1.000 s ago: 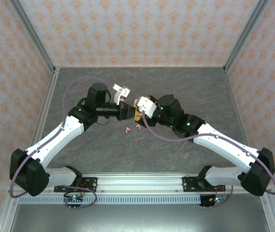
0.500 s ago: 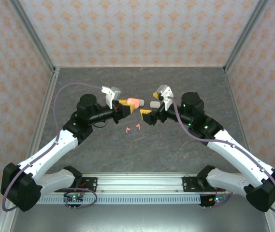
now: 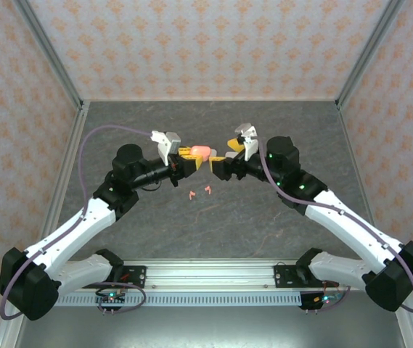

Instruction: Insert wireless bluetooth earbuds into charging case

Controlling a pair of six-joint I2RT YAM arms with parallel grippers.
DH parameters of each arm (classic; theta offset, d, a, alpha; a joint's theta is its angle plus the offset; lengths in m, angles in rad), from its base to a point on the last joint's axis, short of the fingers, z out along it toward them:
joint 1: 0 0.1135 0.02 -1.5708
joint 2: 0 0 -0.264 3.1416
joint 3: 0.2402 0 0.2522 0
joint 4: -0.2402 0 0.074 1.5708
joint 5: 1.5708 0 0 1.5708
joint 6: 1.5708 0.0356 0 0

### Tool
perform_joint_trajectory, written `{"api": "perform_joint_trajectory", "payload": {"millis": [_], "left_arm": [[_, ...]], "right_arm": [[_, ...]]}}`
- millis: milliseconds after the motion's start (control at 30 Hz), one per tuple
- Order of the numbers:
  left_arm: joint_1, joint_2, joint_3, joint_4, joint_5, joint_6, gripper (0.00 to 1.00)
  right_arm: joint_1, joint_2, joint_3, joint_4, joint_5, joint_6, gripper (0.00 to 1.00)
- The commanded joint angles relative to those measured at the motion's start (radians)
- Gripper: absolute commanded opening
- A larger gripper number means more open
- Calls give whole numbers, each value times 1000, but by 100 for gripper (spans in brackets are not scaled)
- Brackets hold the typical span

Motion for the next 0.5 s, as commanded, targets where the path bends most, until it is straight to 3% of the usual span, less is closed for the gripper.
{"api": "perform_joint_trajectory", "payload": {"millis": [0,467], "left_arm": [[-15,-4,24,36,0,36,0],[-24,13,40,35,9,59,0]], "right_arm": [[-4,10,47,32,26,10,88],[-14,92,137,-25,35,-7,86]]}}
